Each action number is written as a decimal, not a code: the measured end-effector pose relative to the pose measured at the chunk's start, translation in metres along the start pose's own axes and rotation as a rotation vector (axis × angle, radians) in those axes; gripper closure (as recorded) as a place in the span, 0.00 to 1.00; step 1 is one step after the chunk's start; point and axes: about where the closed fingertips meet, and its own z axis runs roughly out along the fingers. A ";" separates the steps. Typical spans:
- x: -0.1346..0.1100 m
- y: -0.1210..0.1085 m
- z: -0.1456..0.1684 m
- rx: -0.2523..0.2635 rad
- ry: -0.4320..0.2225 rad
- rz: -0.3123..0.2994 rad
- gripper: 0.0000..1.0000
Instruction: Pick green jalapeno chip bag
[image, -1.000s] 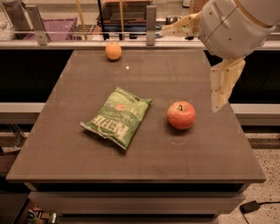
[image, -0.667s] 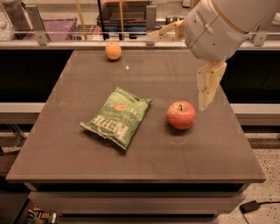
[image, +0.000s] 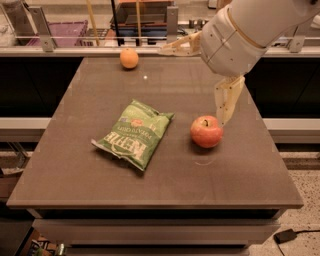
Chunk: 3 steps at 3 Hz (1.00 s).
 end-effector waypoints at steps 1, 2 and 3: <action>-0.002 -0.018 0.018 -0.020 -0.013 -0.055 0.00; -0.009 -0.034 0.045 -0.044 -0.047 -0.114 0.00; -0.017 -0.039 0.067 -0.064 -0.076 -0.143 0.00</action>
Offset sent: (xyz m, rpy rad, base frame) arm 0.0411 0.0743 -0.0390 -0.0458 0.0224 0.2041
